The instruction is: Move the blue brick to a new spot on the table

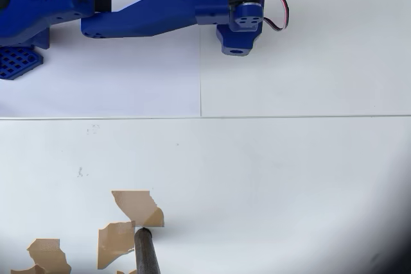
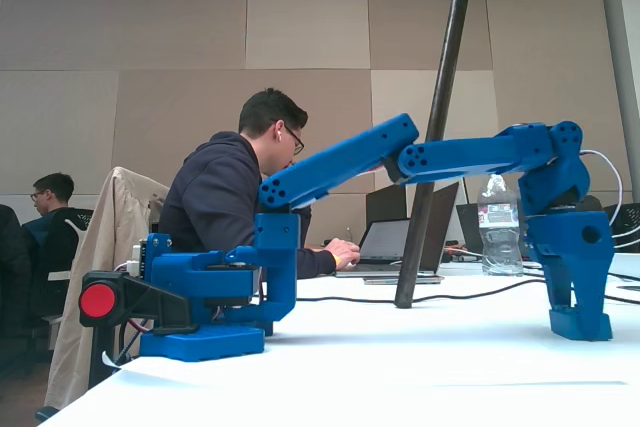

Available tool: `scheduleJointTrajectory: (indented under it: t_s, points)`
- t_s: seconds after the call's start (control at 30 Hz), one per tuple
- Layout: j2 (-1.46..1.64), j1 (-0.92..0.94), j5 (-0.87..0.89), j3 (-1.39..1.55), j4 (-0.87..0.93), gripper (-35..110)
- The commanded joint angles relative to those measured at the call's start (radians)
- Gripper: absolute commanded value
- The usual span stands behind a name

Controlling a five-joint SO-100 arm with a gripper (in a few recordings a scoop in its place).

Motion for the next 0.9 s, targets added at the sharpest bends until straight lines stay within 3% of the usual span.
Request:
scheduleJointTrajectory:
  t_s: [0.0, 0.3, 0.63, 0.73, 0.87]
  points:
    - [-0.023, 0.0, 0.003, -0.273, 0.029, 2]
    - [-0.106, 0.003, -0.012, -0.347, 0.021, 3]
    - [-0.081, 0.048, -0.025, -0.351, 0.035, 27]
    - [0.061, 0.052, 0.012, -0.201, 0.037, 29]
    - [0.436, 0.023, 0.083, 0.262, 0.037, 29]
